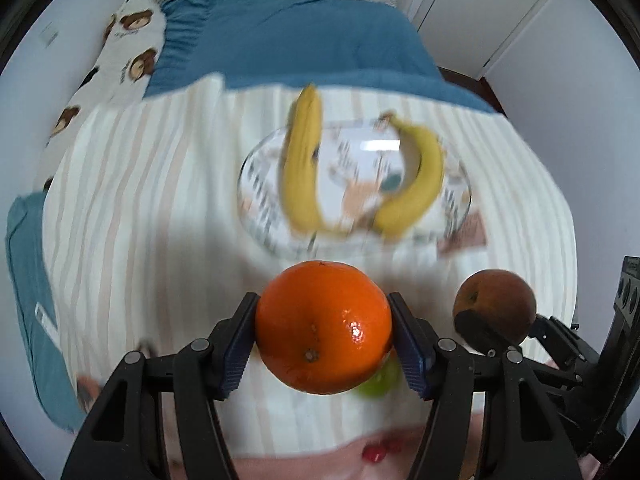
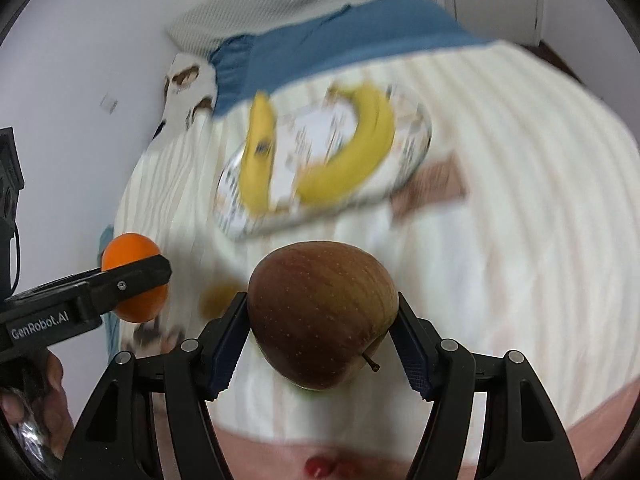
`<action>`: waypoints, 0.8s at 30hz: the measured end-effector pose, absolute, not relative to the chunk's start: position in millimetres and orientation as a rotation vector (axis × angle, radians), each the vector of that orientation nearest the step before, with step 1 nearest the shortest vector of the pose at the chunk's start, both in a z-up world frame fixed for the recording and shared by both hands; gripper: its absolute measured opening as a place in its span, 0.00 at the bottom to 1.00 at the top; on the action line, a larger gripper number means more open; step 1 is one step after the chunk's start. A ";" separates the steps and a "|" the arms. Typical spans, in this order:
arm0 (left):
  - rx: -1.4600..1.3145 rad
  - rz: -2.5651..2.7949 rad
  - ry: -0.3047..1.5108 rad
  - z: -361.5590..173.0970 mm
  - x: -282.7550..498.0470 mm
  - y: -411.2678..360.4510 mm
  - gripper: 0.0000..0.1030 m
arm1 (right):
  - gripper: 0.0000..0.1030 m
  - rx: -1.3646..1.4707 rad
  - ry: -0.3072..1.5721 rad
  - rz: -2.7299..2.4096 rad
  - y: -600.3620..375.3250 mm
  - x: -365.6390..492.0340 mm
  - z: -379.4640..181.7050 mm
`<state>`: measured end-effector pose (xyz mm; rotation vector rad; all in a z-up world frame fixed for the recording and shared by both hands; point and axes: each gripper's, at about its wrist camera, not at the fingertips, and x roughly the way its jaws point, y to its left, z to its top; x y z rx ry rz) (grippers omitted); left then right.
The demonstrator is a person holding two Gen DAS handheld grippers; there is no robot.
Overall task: Organize fruits
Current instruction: 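Carry the orange and red apple onto the plate between the bananas and release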
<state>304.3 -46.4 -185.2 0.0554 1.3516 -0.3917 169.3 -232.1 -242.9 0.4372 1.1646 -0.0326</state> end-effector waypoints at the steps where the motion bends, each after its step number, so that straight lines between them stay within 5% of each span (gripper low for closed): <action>1: 0.058 -0.399 1.352 -186.7 315.1 -53.9 0.59 | 0.68 0.425 1.153 -0.047 -240.8 182.0 -240.2; 12: -0.044 -0.463 1.597 -257.7 436.5 -101.6 0.59 | 0.68 0.243 1.154 0.024 -259.4 320.4 -252.4; 24: 0.119 -0.435 1.666 -280.4 457.9 -126.2 0.60 | 0.70 0.089 1.283 0.134 -226.0 353.0 -299.2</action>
